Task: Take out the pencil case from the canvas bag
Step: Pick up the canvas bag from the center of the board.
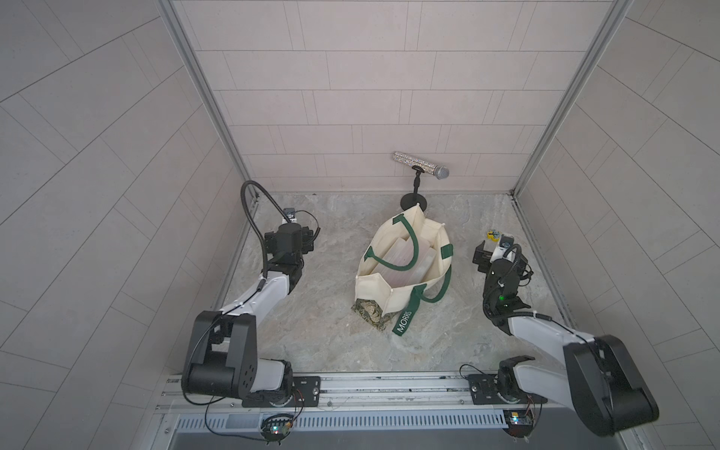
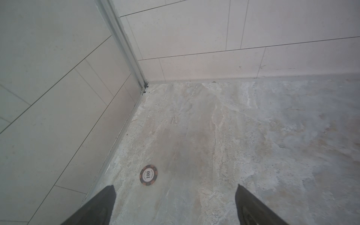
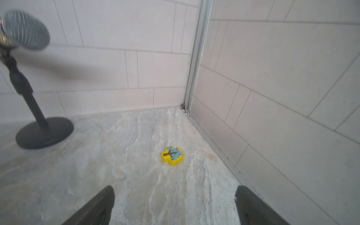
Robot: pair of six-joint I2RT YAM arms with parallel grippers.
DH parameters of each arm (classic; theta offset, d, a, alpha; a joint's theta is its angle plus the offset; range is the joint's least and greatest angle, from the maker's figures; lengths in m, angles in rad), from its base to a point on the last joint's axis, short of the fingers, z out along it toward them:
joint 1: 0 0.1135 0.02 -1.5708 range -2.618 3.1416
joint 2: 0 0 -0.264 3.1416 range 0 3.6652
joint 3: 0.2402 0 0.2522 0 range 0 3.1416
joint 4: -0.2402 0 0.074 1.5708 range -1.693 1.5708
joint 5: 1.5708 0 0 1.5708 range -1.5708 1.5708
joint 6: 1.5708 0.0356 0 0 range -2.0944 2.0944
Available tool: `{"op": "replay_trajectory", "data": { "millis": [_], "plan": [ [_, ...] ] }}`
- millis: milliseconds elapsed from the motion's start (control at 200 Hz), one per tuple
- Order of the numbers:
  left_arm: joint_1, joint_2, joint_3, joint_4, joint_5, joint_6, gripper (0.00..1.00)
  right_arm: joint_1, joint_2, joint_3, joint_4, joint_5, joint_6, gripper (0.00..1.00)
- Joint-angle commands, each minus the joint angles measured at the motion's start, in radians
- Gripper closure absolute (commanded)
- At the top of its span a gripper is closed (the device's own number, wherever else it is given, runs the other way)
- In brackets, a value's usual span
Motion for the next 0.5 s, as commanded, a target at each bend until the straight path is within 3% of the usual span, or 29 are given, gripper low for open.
{"op": "replay_trajectory", "data": {
  "millis": [0, 175, 315, 395, 495],
  "plan": [
    [0.001, -0.028, 0.187, -0.354, 0.121, 0.024, 0.00, 0.001, -0.137, 0.070, -0.456, 0.051, 0.106, 0.00],
    [-0.002, 0.012, 0.524, -0.772, 0.379, 0.060, 0.00, 0.001, -0.316, 0.150, -0.798, 0.005, 0.215, 0.00],
    [-0.025, 0.051, 0.696, -0.988, 0.545, 0.124, 0.00, 0.000, -0.337, 0.224, -1.001, -0.122, 0.334, 0.00],
    [-0.084, 0.064, 0.771, -1.090, 0.549, 0.197, 0.00, 0.000, -0.294, 0.286, -1.107, -0.179, 0.376, 0.01],
    [-0.218, 0.071, 0.855, -1.217, 0.444, 0.326, 0.00, 0.001, -0.228, 0.350, -1.217, -0.244, 0.388, 0.00]
  ]
}}
